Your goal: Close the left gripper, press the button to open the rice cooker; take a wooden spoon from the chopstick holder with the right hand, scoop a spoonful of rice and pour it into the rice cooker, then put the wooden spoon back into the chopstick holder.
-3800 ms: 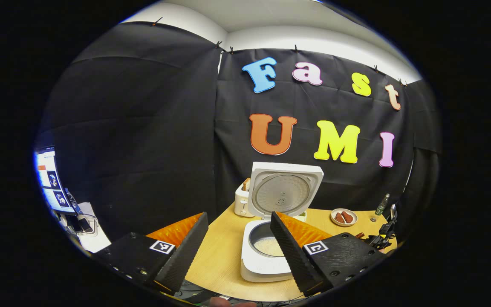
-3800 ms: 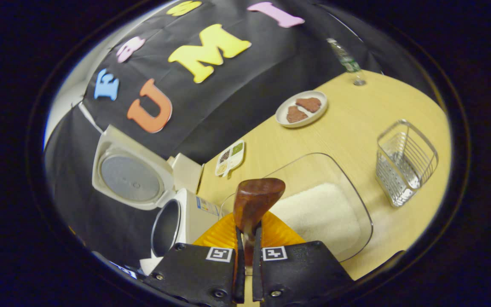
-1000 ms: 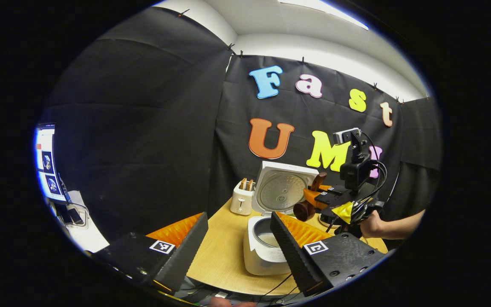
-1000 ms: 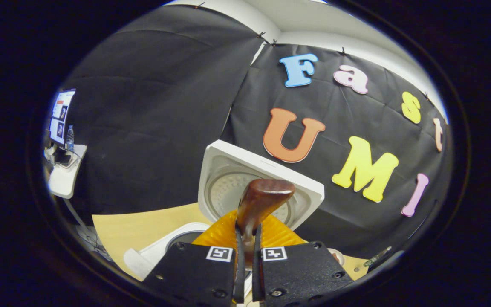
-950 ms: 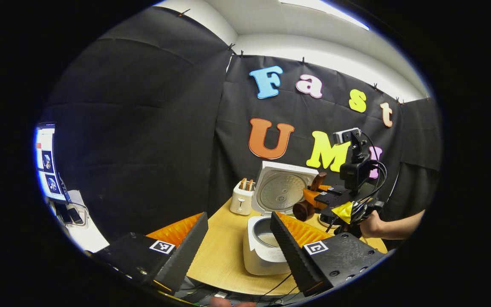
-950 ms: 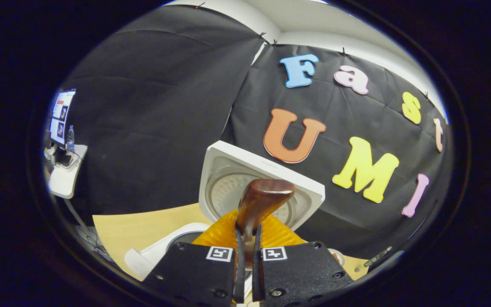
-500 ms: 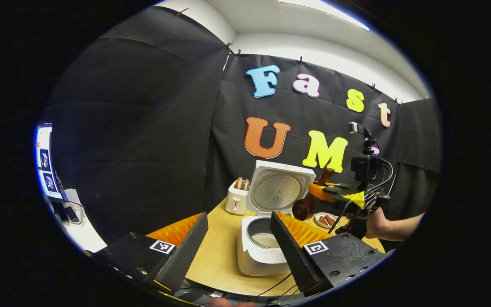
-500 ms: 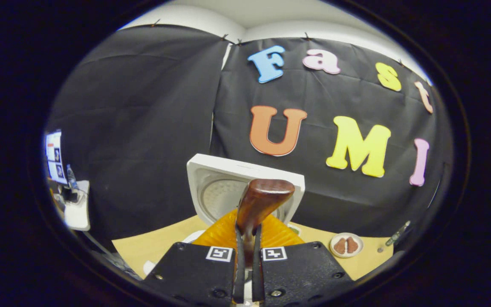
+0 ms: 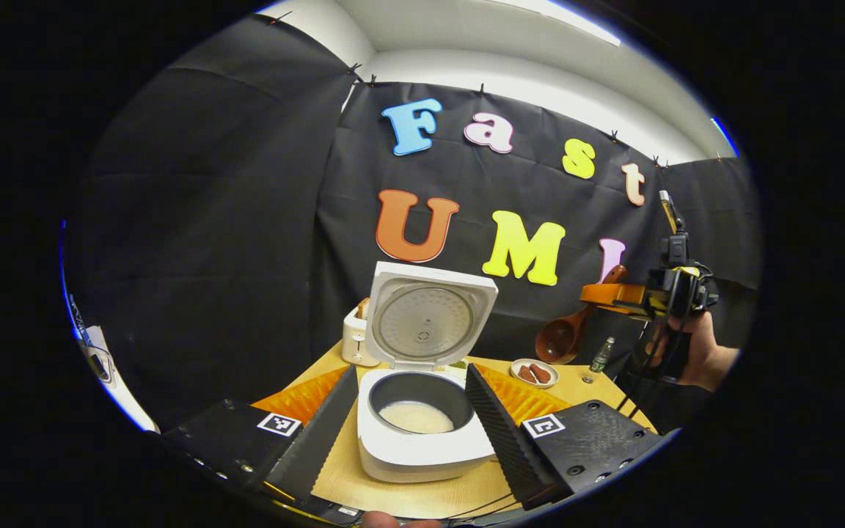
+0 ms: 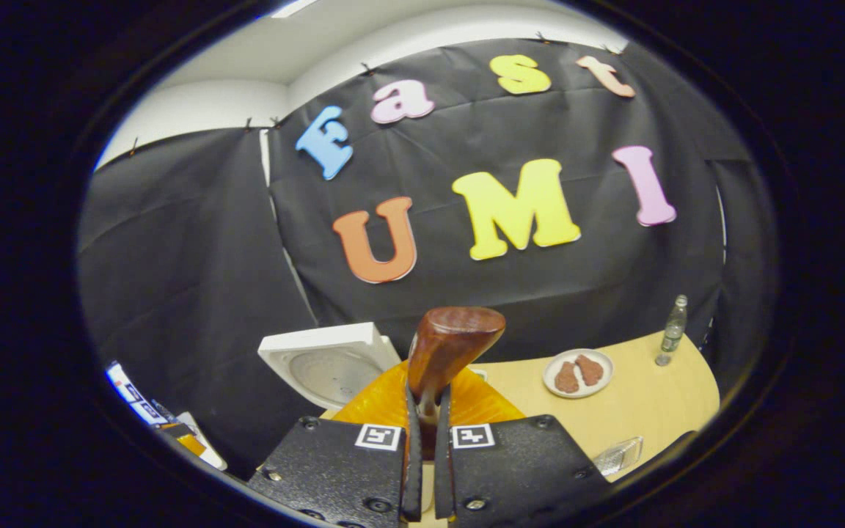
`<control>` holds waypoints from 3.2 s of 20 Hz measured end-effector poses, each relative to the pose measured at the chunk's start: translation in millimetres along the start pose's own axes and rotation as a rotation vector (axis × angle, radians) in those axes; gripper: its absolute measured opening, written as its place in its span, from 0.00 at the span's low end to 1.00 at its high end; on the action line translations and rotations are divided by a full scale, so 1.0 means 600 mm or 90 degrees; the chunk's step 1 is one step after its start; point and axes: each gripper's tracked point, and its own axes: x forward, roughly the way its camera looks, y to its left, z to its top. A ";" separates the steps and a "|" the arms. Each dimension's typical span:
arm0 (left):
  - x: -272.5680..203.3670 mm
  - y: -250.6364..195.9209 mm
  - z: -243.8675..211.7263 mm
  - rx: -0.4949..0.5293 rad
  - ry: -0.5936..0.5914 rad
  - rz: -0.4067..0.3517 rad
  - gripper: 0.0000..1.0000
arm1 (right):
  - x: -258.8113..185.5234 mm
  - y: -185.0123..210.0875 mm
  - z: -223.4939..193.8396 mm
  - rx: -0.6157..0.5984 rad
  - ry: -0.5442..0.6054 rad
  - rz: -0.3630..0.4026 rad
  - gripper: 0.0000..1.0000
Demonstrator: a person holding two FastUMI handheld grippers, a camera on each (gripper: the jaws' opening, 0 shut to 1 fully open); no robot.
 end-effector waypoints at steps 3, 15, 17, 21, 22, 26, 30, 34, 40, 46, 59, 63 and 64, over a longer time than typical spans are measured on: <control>0.014 -0.039 -0.013 0.003 0.013 -0.003 0.94 | -0.041 -0.108 0.011 0.003 -0.007 -0.059 0.12; 0.082 -0.152 0.005 -0.002 0.017 0.000 0.94 | -0.074 -0.365 -0.089 0.016 0.058 -0.169 0.12; 0.083 -0.156 0.003 -0.007 0.028 0.010 0.94 | -0.066 -0.392 -0.122 0.005 0.074 -0.174 0.12; 0.082 -0.155 0.009 0.016 0.041 0.032 0.94 | -0.051 -0.447 -0.194 -0.002 0.104 -0.189 0.12; 0.082 -0.156 0.013 0.020 0.042 0.037 0.94 | -0.046 -0.454 -0.211 -0.004 0.109 -0.188 0.12; 0.084 -0.163 0.014 0.028 0.054 0.050 0.94 | -0.022 -0.473 -0.283 -0.016 0.144 -0.175 0.12; 0.084 -0.176 0.007 0.037 0.070 0.052 0.94 | -0.002 -0.484 -0.326 -0.013 0.154 -0.174 0.12; 0.088 -0.191 0.008 0.050 0.077 0.049 0.94 | 0.006 -0.486 -0.352 0.007 0.158 -0.168 0.13; 0.100 -0.206 0.024 0.054 0.061 0.037 0.94 | 0.004 -0.482 -0.340 0.021 0.138 -0.155 0.24; 0.121 -0.223 0.049 0.040 0.035 0.015 0.94 | -0.034 -0.513 -0.301 0.013 0.126 -0.199 0.75; 0.240 -0.138 0.224 0.051 -0.073 0.068 0.94 | -0.192 -0.488 -0.088 -0.019 -0.013 -0.272 0.96; 0.306 -0.116 0.236 0.050 -0.060 0.077 0.94 | -0.250 -0.456 -0.053 -0.052 -0.037 -0.282 0.99; 0.324 -0.111 0.231 0.052 -0.050 0.078 0.94 | -0.263 -0.451 -0.047 -0.061 -0.045 -0.290 0.99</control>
